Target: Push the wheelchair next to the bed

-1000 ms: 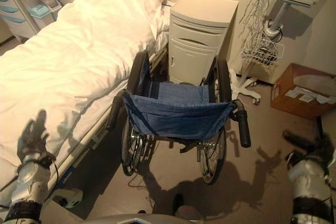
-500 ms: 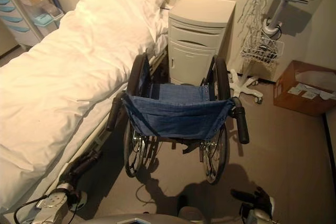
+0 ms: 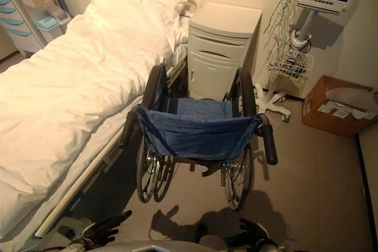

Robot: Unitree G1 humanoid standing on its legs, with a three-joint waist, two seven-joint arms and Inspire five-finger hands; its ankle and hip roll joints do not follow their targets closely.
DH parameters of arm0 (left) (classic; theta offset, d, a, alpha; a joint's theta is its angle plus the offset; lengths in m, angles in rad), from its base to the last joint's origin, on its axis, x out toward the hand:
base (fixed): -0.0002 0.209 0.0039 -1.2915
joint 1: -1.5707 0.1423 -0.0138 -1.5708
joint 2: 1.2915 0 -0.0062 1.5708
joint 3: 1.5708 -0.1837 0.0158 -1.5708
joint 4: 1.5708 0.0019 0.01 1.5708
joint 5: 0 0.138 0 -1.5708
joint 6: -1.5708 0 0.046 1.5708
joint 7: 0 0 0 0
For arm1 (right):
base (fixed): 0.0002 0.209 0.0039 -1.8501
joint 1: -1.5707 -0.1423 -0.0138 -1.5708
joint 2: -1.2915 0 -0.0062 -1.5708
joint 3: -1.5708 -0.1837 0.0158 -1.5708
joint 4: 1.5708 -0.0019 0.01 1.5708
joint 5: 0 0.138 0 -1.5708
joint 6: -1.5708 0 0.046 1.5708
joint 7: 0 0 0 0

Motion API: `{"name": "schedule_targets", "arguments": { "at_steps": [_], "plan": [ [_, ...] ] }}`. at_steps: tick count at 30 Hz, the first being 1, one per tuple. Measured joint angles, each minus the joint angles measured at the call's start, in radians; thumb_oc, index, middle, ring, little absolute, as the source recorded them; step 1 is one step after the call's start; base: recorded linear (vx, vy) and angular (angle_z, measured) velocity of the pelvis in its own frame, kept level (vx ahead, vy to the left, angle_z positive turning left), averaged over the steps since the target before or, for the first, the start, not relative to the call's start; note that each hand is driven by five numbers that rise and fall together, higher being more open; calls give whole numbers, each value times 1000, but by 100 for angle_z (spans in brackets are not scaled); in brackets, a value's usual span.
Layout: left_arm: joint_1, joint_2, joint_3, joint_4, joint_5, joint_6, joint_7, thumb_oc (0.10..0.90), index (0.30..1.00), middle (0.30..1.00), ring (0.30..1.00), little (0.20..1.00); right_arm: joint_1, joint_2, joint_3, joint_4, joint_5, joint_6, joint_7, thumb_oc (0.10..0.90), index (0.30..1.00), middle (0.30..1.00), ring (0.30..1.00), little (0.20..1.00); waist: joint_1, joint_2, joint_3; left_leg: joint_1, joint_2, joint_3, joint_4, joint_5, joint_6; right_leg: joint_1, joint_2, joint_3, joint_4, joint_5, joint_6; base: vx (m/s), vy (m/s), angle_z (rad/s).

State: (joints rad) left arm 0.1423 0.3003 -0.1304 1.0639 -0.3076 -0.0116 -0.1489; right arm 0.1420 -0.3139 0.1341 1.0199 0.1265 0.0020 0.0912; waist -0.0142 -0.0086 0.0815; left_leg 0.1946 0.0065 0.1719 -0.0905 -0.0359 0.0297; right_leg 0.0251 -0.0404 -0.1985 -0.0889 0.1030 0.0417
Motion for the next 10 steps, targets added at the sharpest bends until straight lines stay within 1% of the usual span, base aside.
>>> {"name": "schedule_targets", "arguments": {
  "at_steps": [5, 10],
  "plan": [
    [2, -44, 0, 42, -56, -4, 4, 800, 900, 900, 900, 900, 1, 10, 1, 32, 2, -50, 6, 800, 900, 900, 900, 900, -1, -2, -7, -1, 0, -1, 0, 0, 0, -1, 0, 0, 0, 0, 0, 0, 0, 0],
    [1, -58, 0, 81, -88, -5, -2, 800, 900, 900, 900, 900, -2, 11, 10, 49, -1, -68, 6, 800, 900, 900, 900, 900, 0, -1, -8, -2, 1, -5, 0, 0, 0, 0, 0, -4, 0, -1, -2, 1, -8, 1]
  ]
}}
